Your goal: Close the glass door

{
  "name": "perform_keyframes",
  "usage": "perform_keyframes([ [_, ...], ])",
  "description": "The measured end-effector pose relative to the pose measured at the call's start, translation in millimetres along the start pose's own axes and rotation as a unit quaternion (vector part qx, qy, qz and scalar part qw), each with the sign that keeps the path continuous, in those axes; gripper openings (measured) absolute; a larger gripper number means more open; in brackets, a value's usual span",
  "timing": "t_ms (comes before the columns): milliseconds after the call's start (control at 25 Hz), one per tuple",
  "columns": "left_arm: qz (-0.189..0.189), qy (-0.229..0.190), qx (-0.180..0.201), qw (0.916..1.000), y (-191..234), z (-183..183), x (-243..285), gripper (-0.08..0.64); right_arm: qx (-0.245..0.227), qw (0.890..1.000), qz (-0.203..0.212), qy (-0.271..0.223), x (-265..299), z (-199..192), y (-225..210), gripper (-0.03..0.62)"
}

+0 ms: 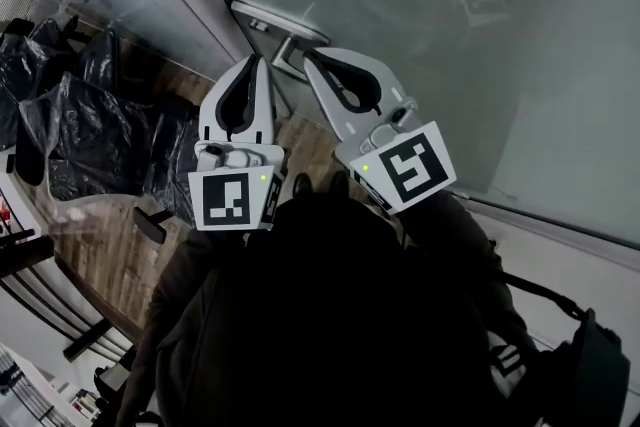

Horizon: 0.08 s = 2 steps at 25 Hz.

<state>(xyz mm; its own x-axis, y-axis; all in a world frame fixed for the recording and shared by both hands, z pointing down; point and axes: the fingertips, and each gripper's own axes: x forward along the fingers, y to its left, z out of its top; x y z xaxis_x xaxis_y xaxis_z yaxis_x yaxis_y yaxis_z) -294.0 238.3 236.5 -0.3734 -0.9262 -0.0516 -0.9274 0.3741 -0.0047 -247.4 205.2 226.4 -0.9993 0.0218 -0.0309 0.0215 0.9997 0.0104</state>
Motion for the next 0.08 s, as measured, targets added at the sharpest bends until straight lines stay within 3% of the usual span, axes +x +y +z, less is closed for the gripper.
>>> perform_keyframes([
  [80, 0.000, -0.001, -0.001, 1.0000, -0.6, 1.9, -1.7, -0.003, 0.000, 1.000, -0.002, -0.002, -1.3, 2.2, 1.3, 0.000],
])
